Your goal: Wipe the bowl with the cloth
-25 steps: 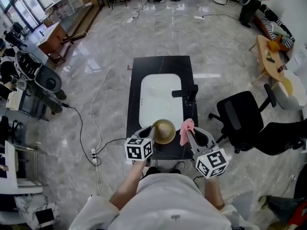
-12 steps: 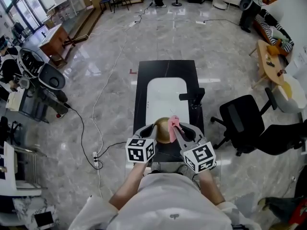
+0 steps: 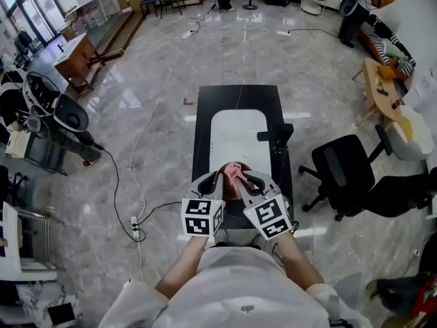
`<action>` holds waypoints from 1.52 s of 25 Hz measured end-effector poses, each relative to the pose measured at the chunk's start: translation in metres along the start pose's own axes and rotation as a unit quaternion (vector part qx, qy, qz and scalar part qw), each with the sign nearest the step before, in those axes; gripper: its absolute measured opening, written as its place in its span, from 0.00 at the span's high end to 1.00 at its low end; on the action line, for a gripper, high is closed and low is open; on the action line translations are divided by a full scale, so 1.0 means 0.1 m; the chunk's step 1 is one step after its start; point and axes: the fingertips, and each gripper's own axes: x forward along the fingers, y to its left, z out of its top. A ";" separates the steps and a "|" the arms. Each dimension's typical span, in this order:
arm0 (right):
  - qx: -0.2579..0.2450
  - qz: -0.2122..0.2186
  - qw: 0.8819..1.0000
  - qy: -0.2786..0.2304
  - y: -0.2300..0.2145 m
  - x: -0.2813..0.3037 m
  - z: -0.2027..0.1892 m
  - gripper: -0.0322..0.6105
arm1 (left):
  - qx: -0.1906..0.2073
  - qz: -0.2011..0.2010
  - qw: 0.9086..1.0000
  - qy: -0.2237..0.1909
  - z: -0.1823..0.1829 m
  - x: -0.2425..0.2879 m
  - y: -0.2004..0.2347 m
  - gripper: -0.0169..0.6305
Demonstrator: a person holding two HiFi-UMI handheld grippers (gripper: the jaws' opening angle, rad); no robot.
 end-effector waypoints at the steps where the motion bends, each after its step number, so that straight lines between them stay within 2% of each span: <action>1: -0.009 0.000 1.000 0.008 0.02 0.03 -0.01 0.91 | 0.012 0.003 1.000 -0.006 0.03 -0.02 -0.01 0.94; 12: -0.069 -0.017 0.996 0.062 0.08 0.13 -0.01 0.91 | 0.110 0.022 0.993 -0.028 0.16 -0.18 -0.16 0.94; 20: -0.074 -0.029 0.994 0.072 -0.01 0.16 0.01 0.91 | 0.142 0.021 0.989 -0.032 0.15 -0.12 -0.26 0.94; 25: -0.069 -0.004 0.995 0.067 0.01 0.19 0.03 0.91 | 0.158 0.014 0.986 -0.043 0.19 -0.08 -0.31 0.93; 32: -0.016 0.044 0.998 0.047 -0.01 0.23 0.03 0.91 | 0.170 -0.002 0.984 -0.052 0.27 -0.04 -0.36 0.93; 38: -0.047 0.071 0.995 0.045 0.08 0.23 0.02 0.91 | 0.173 -0.006 0.983 -0.053 0.28 -0.02 -0.37 0.93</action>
